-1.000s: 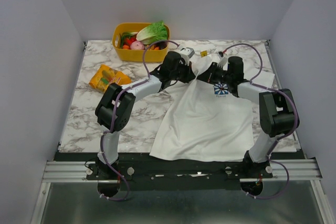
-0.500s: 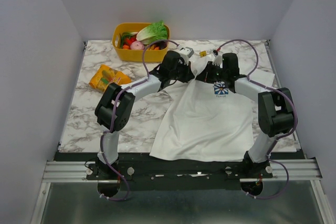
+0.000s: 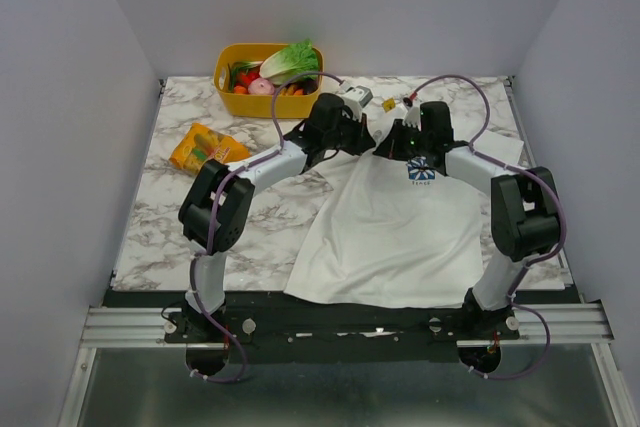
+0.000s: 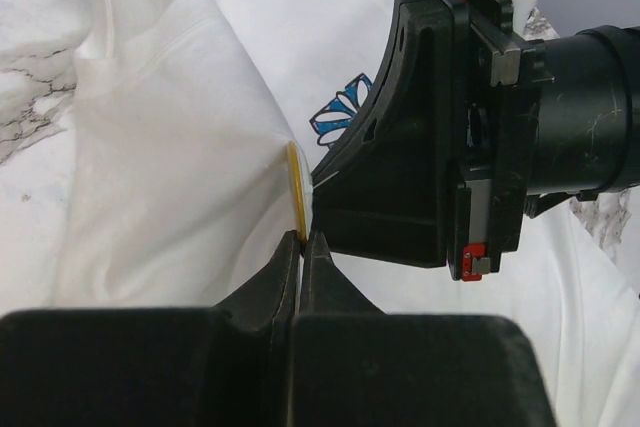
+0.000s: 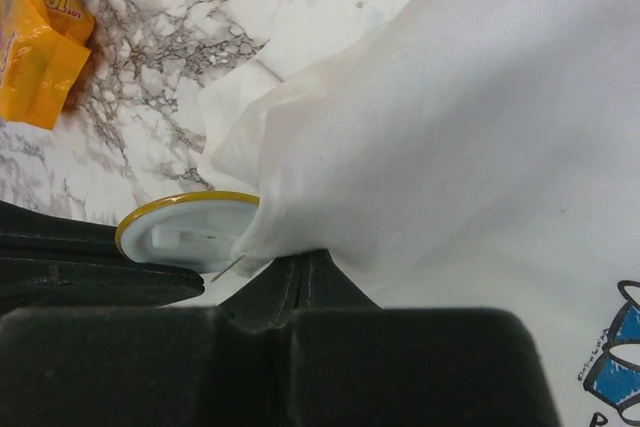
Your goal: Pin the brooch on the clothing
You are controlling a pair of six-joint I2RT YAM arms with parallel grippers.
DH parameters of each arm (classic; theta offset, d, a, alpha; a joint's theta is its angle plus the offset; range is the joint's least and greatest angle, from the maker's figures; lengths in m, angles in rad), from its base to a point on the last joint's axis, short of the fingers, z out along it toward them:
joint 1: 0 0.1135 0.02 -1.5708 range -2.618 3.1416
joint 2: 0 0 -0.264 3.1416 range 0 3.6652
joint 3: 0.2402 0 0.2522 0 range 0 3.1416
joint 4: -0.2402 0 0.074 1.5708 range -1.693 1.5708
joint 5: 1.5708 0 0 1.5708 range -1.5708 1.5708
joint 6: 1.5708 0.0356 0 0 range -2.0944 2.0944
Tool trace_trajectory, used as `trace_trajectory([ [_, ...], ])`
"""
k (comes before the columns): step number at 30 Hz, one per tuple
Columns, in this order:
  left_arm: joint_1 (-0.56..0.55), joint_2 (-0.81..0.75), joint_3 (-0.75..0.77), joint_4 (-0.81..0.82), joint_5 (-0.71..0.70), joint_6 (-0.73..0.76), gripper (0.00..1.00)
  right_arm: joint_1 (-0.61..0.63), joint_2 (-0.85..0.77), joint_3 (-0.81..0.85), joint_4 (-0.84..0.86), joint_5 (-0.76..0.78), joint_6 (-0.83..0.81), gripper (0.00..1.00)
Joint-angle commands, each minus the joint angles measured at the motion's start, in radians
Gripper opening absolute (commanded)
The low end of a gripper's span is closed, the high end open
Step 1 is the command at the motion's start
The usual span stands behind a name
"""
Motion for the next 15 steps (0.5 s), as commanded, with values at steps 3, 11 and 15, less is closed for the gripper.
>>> trace_trajectory([
  [3,-0.02,-0.068,0.011,0.038,0.033,0.006,0.0,0.012,-0.117,-0.033,-0.053,0.092,-0.049,0.12],
  [11,0.018,-0.088,-0.055,0.074,0.04,0.009,0.0,-0.009,-0.31,-0.179,-0.029,0.158,-0.098,0.64],
  [15,0.041,-0.088,-0.061,0.081,0.069,0.022,0.0,-0.057,-0.379,-0.298,0.106,0.057,-0.115,0.94],
])
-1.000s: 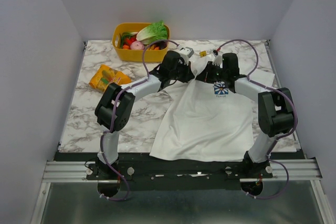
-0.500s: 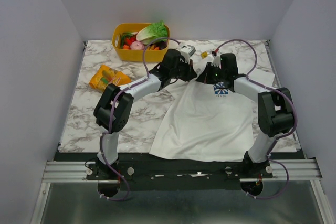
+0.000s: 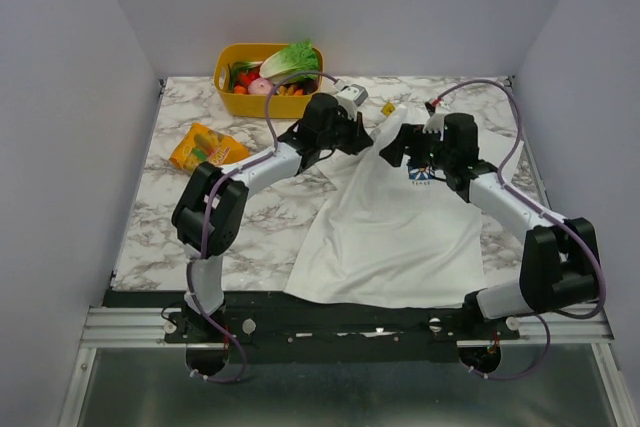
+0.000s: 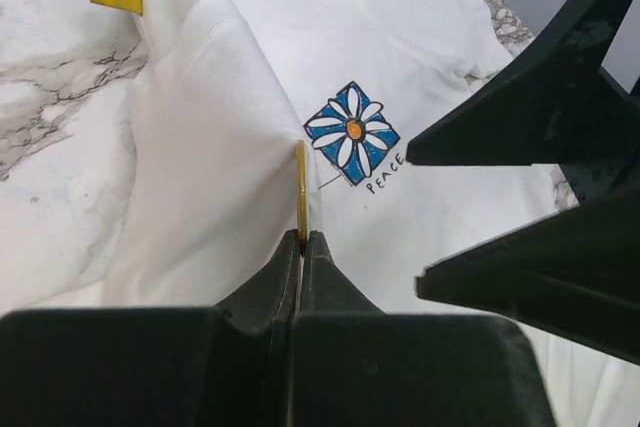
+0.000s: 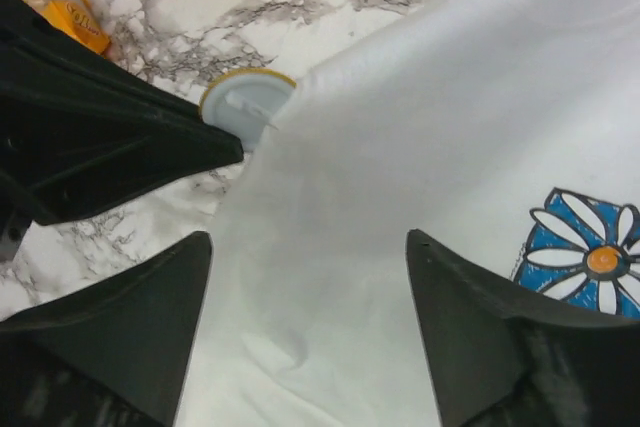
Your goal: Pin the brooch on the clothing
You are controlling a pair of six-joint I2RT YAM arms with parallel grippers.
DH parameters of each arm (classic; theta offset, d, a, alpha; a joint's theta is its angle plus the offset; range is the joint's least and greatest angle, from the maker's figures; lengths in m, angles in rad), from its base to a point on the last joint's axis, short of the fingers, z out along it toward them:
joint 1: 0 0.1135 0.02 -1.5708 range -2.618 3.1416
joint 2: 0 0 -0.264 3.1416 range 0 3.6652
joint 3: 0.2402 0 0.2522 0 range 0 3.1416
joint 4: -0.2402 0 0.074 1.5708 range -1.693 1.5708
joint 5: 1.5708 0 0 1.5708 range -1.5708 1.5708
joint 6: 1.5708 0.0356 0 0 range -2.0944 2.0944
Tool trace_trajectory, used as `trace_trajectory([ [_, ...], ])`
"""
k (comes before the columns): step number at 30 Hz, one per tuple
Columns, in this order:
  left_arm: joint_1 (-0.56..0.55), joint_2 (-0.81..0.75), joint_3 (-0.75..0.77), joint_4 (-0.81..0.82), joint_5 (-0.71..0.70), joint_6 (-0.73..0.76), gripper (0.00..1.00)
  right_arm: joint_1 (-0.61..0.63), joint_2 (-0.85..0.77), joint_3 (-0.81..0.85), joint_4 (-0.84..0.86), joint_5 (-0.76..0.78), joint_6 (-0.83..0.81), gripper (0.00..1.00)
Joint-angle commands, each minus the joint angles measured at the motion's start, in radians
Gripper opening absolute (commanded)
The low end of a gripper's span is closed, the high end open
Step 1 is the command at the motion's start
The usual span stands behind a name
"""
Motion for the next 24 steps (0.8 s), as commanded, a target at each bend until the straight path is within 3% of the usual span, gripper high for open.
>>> trace_trajectory([
  [1,0.036,-0.041,-0.011,0.045,0.066,0.026,0.0,-0.054,-0.06,-0.127,0.167,-0.08,-0.037,0.98],
  [11,0.074,-0.067,-0.063,0.059,0.267,0.158,0.0,-0.112,-0.033,-0.236,0.534,-0.518,-0.086,0.99],
  [17,0.076,-0.111,-0.105,0.108,0.357,0.187,0.0,-0.114,0.016,-0.117,0.435,-0.569,-0.161,0.95],
  [24,0.076,-0.125,-0.111,0.151,0.486,0.174,0.0,-0.115,-0.025,-0.137,0.498,-0.585,-0.172,0.95],
])
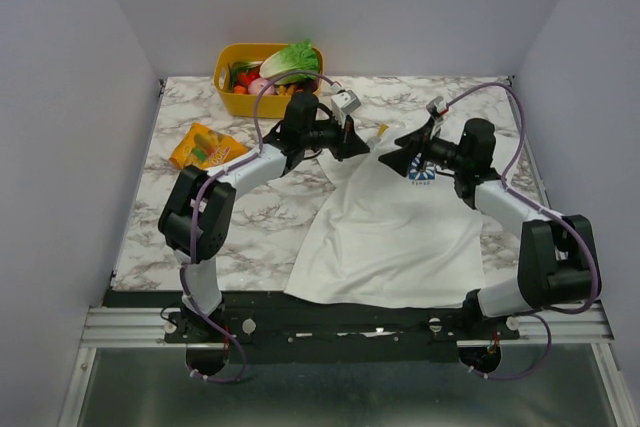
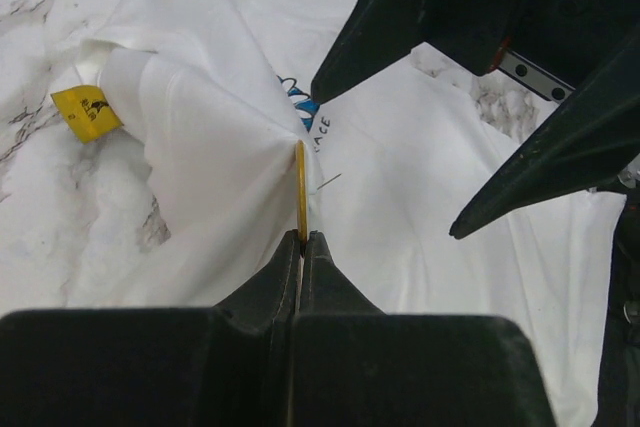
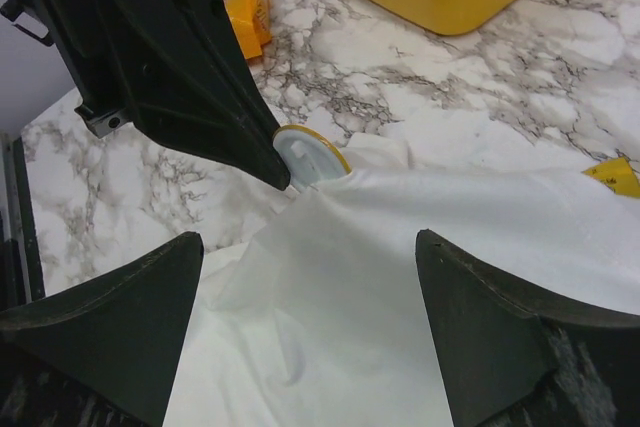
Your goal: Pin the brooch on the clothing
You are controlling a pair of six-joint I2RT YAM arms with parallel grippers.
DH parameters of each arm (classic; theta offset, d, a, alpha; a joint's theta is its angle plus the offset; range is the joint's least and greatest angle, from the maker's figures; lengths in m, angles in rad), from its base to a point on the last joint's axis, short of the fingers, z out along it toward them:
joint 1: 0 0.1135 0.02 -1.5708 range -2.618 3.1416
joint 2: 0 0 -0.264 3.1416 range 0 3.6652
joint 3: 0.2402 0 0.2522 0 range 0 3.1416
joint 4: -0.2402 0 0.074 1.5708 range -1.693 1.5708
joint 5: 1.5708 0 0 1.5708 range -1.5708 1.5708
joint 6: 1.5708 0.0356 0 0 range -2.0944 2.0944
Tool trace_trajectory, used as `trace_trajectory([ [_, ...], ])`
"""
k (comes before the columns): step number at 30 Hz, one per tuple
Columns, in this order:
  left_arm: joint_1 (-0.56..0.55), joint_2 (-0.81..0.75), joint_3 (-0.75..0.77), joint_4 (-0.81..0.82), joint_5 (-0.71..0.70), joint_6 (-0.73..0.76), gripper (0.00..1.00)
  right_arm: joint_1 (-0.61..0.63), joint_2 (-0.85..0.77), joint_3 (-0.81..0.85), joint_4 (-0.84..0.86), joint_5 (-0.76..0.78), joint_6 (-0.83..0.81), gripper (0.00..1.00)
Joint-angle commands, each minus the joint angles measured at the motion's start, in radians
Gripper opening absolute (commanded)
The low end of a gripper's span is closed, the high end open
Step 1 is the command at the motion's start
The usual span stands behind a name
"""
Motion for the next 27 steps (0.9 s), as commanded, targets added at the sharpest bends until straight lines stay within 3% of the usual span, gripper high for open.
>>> trace_trajectory([
  [1,0.003,-0.058,-0.015,0.075,0.139,0.009,0.0,-0.001,-0.024,0.018,0.062,-0.084,-0.029,0.95],
  [6,0.003,-0.096,-0.049,0.115,0.15,0.01,0.0,-0.008,-0.012,0.025,0.076,-0.179,-0.016,0.93],
  [11,0.003,-0.129,-0.073,0.131,0.17,0.015,0.0,-0.043,-0.041,-0.028,0.264,-0.27,0.101,0.93],
  [16,0.003,-0.141,-0.075,0.147,0.2,0.001,0.0,-0.049,-0.063,-0.031,0.322,-0.318,0.149,0.92],
  [23,0.002,-0.161,-0.075,0.145,0.226,-0.005,0.0,-0.049,0.031,-0.013,0.526,-0.385,0.303,0.86],
  [26,-0.002,-0.159,-0.072,0.154,0.231,-0.014,0.0,-0.049,0.063,-0.005,0.588,-0.408,0.373,0.76],
  [27,-0.002,-0.159,-0.07,0.148,0.231,-0.014,0.0,-0.049,0.066,-0.002,0.577,-0.411,0.359,0.64],
])
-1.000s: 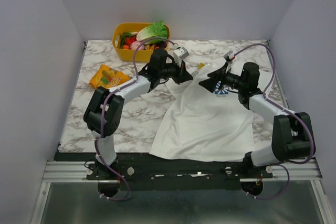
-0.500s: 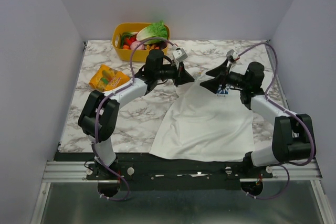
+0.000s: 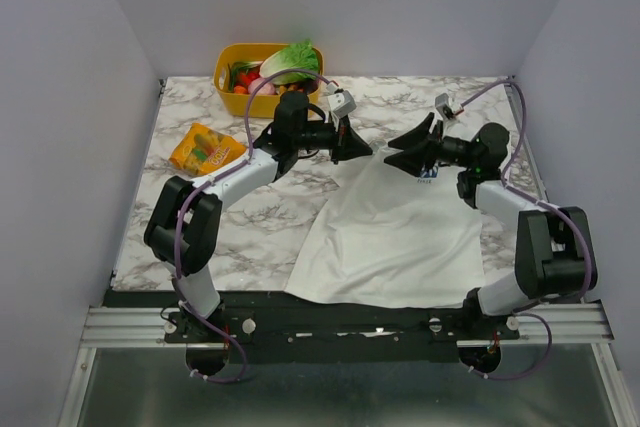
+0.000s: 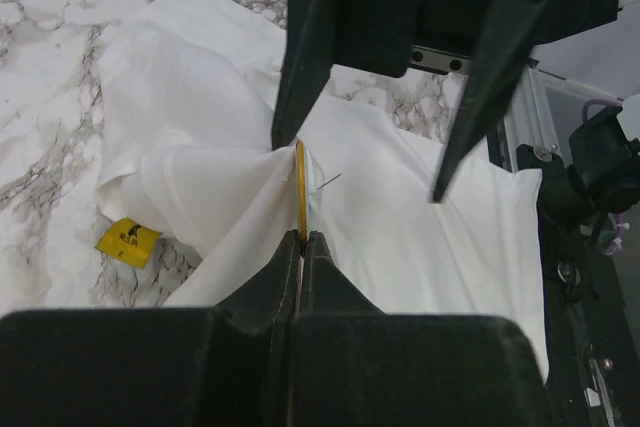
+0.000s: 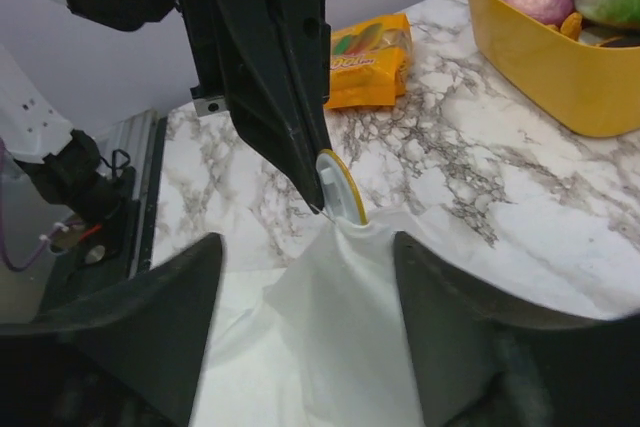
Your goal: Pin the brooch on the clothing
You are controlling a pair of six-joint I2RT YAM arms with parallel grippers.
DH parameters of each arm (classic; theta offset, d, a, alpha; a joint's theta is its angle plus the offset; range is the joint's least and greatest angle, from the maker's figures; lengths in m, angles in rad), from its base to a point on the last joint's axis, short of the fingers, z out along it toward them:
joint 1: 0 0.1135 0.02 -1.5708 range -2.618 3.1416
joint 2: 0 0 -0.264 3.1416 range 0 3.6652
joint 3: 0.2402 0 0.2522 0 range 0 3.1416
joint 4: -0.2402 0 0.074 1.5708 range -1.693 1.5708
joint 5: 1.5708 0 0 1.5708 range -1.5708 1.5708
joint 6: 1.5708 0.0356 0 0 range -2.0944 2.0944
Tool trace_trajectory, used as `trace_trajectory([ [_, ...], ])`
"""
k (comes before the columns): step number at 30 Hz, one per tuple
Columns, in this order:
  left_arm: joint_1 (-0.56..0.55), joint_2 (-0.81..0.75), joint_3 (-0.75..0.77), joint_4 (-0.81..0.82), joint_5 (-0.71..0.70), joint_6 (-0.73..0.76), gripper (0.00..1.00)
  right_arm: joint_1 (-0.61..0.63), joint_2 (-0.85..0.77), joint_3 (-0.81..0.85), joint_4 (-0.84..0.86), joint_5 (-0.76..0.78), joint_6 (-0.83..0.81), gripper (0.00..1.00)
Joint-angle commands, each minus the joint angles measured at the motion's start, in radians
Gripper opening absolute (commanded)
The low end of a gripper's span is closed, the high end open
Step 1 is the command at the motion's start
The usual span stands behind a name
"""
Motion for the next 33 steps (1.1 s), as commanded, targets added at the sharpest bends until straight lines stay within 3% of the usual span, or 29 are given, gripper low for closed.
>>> trace_trajectory([
  [1,-0.002,-0.049,-0.003,0.041,0.049,-0.011,0.0,-0.001,0.032,0.02,0.105,-0.061,0.066,0.56],
  [2,-0.002,-0.051,-0.001,0.041,0.05,-0.012,0.0,-0.003,0.032,0.018,0.105,-0.06,0.061,0.52],
  [17,-0.018,-0.063,0.006,0.023,0.087,-0.009,0.0,-0.003,0.121,0.041,0.344,-0.09,0.238,0.54],
  [25,-0.028,-0.068,0.002,0.015,0.096,-0.005,0.0,-0.001,0.158,0.053,0.412,-0.087,0.307,0.46],
  [28,-0.029,-0.069,0.003,0.014,0.098,-0.003,0.0,-0.001,0.161,0.055,0.413,-0.087,0.31,0.36],
  [33,-0.04,-0.072,0.014,-0.017,0.09,0.02,0.0,0.002,0.172,0.062,0.432,-0.087,0.328,0.35],
])
